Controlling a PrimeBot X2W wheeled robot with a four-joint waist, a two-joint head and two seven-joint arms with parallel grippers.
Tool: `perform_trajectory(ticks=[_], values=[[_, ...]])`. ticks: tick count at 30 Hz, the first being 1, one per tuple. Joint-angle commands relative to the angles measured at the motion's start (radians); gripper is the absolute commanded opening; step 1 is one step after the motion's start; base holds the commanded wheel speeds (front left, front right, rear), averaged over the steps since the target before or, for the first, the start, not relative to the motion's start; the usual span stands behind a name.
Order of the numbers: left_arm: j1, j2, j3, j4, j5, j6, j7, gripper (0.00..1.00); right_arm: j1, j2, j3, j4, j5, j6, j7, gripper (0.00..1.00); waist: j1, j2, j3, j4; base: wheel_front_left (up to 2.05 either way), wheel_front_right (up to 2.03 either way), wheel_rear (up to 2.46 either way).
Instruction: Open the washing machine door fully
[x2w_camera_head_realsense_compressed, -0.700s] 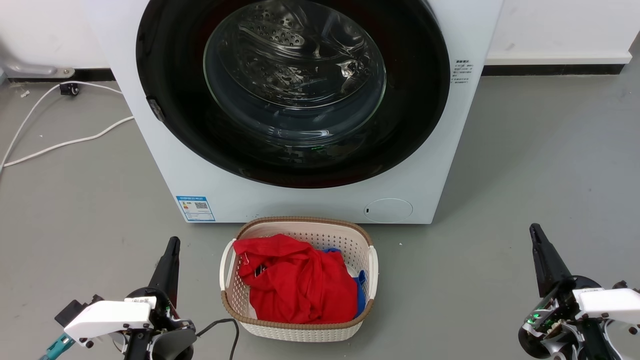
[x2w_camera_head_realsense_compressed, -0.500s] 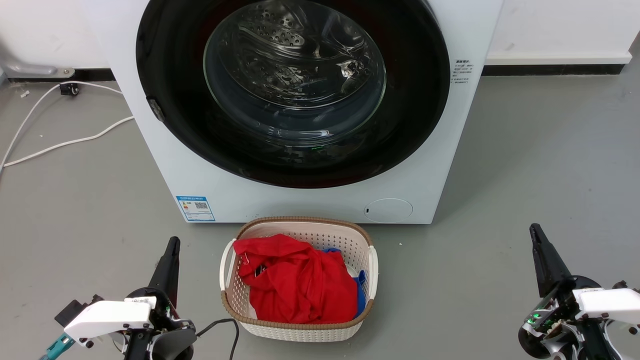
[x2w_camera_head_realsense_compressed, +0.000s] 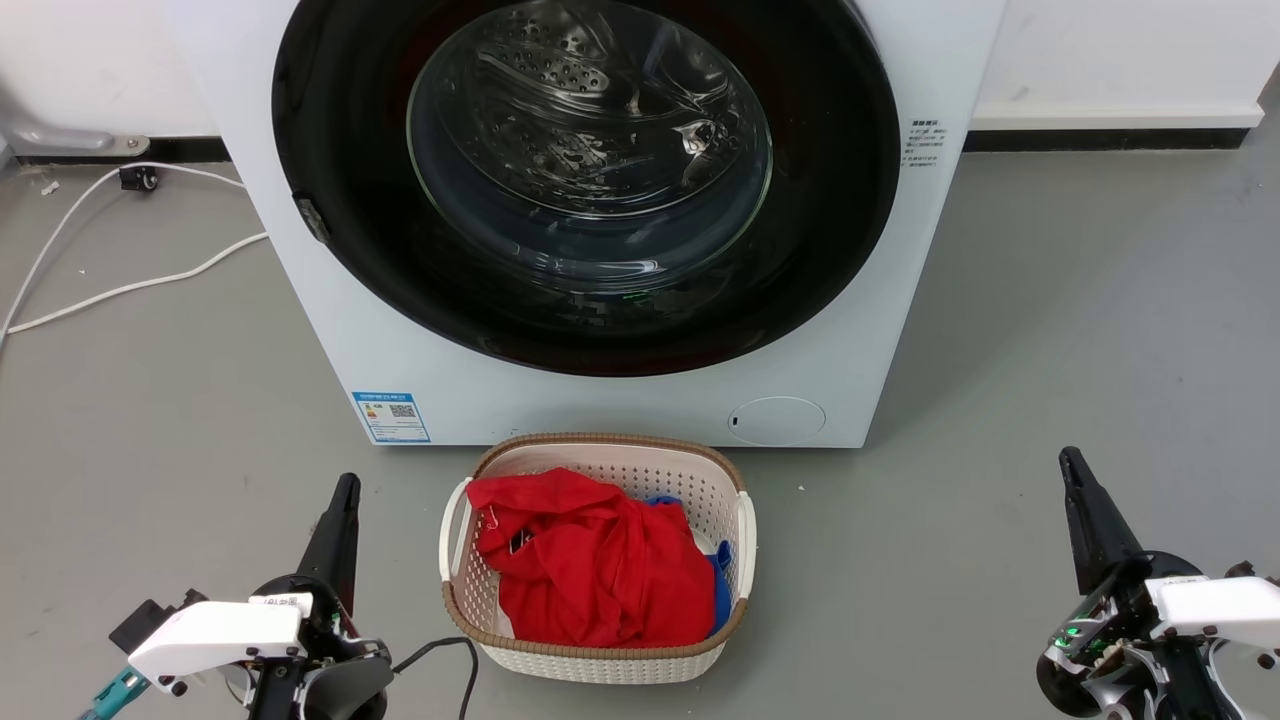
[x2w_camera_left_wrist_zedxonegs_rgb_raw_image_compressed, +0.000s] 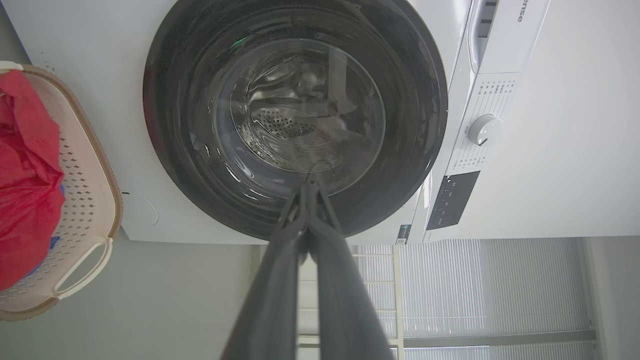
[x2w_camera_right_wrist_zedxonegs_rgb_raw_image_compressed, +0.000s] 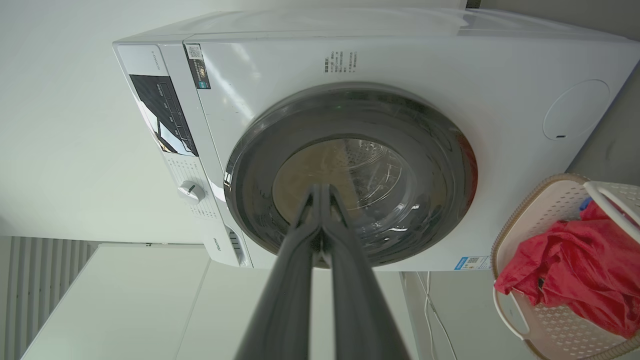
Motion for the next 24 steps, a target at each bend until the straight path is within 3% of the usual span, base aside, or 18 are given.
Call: perform_trajectory(ticks=[1, 5, 6, 8, 9, 10, 17, 24], values=[[-0.008, -0.001, 0.001, 0.0, 0.0, -0.003, 0.002, 0.0, -0.013, 0.003, -0.001, 0.001, -0.006, 0.0, 0.002, 0.0, 0.0, 0.0, 0.0, 0.0, 0.0, 0.0, 0.0], [-0.008, -0.001, 0.001, 0.0, 0.0, -0.003, 0.002, 0.0, -0.013, 0.003, -0.001, 0.001, -0.006, 0.0, 0.002, 0.0, 0.0, 0.0, 0.0, 0.0, 0.0, 0.0, 0.0], [0.0, 0.0, 0.0, 0.0, 0.0, 0.0, 0.0, 1.0, 0.0, 0.0, 0.0, 0.0, 0.0, 0.0, 0.0, 1.0, 0.0, 0.0, 0.0, 0.0, 0.0, 0.0, 0.0], [0.009, -0.002, -0.002, 0.011, 0.0, 0.0, -0.002, 1.0, 0.009, 0.001, 0.002, 0.012, 0.0, 0.0, -0.002, 1.0, 0.0, 0.0, 0.0, 0.0, 0.0, 0.0, 0.0], [0.019, -0.003, -0.003, 0.021, 0.0, 0.001, -0.002, 0.0, 0.018, 0.002, 0.002, 0.022, 0.0, 0.0, -0.002, 0.0, 0.0, 0.0, 0.0, 0.0, 0.0, 0.0, 0.0], [0.026, -0.004, -0.004, 0.025, 0.001, 0.001, -0.004, 1.0, 0.025, 0.002, 0.002, 0.026, -0.001, 0.0, -0.004, 1.0, 0.0, 0.0, 0.0, 0.0, 0.0, 0.0, 0.0], [0.041, -0.003, -0.002, -0.002, 0.042, 0.001, -0.04, 1.0, 0.043, 0.002, -0.01, 0.013, -0.053, 0.0, -0.04, 1.0, 0.0, 0.0, 0.001, 0.0, 0.0, 0.0, 0.0], [0.043, -0.003, 0.015, -0.042, 0.167, 0.025, -0.073, 1.0, 0.052, 0.002, -0.03, -0.025, -0.186, 0.0, -0.073, 1.0, 0.0, 0.0, 0.002, 0.001, 0.0, 0.0, 0.0]])
